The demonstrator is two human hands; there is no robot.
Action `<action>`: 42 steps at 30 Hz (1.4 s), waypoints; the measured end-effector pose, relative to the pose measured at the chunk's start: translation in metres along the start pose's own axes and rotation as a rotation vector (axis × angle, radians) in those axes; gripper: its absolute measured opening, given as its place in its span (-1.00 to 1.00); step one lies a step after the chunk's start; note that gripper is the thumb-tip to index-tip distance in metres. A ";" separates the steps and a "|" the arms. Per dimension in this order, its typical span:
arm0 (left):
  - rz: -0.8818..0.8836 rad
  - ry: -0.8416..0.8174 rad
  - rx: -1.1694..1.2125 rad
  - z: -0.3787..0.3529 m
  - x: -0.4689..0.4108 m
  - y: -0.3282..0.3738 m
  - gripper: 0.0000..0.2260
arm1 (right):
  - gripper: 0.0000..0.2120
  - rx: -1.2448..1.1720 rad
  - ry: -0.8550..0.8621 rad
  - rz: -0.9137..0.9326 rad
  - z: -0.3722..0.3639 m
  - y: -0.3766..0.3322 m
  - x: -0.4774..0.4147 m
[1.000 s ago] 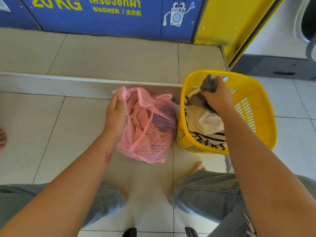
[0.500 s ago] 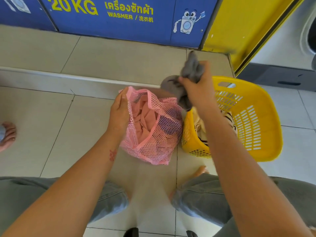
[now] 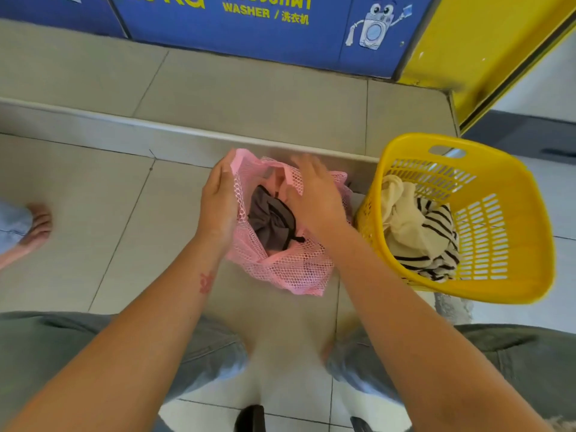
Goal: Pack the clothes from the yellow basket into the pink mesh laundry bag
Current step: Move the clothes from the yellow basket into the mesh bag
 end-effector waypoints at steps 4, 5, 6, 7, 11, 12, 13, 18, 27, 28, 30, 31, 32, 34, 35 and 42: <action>-0.018 -0.055 0.012 -0.028 0.010 0.007 -0.64 | -0.51 0.014 0.174 0.012 0.069 0.016 -0.004; -0.019 -0.070 0.018 -0.035 0.012 0.007 -0.64 | -0.51 0.035 0.221 -0.021 0.085 0.028 -0.004; -0.024 -0.081 0.019 -0.041 0.014 0.007 -0.65 | -0.50 0.068 0.253 -0.076 0.099 0.044 -0.003; -0.030 -0.083 0.015 -0.045 0.015 0.006 -0.65 | -0.48 0.112 0.265 -0.166 0.111 0.062 -0.002; -0.040 -0.084 -0.019 -0.058 0.017 0.001 -0.64 | -0.10 0.236 0.011 -0.770 0.123 0.154 0.025; -0.038 -0.080 -0.025 -0.061 0.017 0.000 -0.64 | 0.05 0.234 -0.088 -0.873 0.116 0.174 0.035; -0.038 -0.076 -0.030 -0.063 0.016 -0.001 -0.65 | 0.16 0.238 -0.168 -0.931 0.110 0.186 0.045; -0.042 -0.074 -0.060 -0.074 0.013 -0.002 -0.64 | 0.29 0.122 -0.312 -0.984 0.072 0.218 0.053; -0.027 -0.054 -0.072 -0.080 -0.004 -0.004 -0.64 | 0.10 0.230 -0.379 -1.145 0.047 0.233 0.043; -0.026 -0.056 -0.074 -0.080 -0.006 -0.005 -0.64 | 0.02 0.225 -0.377 -1.159 0.048 0.238 0.043; -0.024 -0.063 -0.081 -0.079 -0.006 -0.007 -0.64 | -0.18 0.235 -0.373 -1.128 0.051 0.243 0.041; -0.025 -0.065 -0.084 -0.079 -0.006 -0.007 -0.64 | -0.26 0.258 -0.358 -1.094 0.054 0.245 0.040; -0.028 -0.064 -0.082 -0.079 -0.006 -0.007 -0.64 | -0.32 0.265 -0.337 -1.072 0.056 0.249 0.039; -0.027 -0.062 -0.072 -0.077 -0.005 -0.007 -0.64 | -0.40 0.260 -0.261 -1.015 0.063 0.251 0.037; -0.029 -0.066 -0.066 -0.076 -0.004 -0.007 -0.65 | -0.42 0.237 -0.200 -0.991 0.068 0.249 0.037; -0.010 -0.076 -0.045 -0.060 0.001 -0.008 -0.66 | -0.44 0.022 0.178 -0.807 0.116 0.196 0.029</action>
Point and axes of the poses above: each hand's wrist, its own x-axis away from the middle knuckle, its own z-axis out of the back of the hand, y = z × x, the point moved 5 cm from there along -x, towards the middle knuckle, and after that the axes turned 4 degrees about -x, right-handed, at the moved point
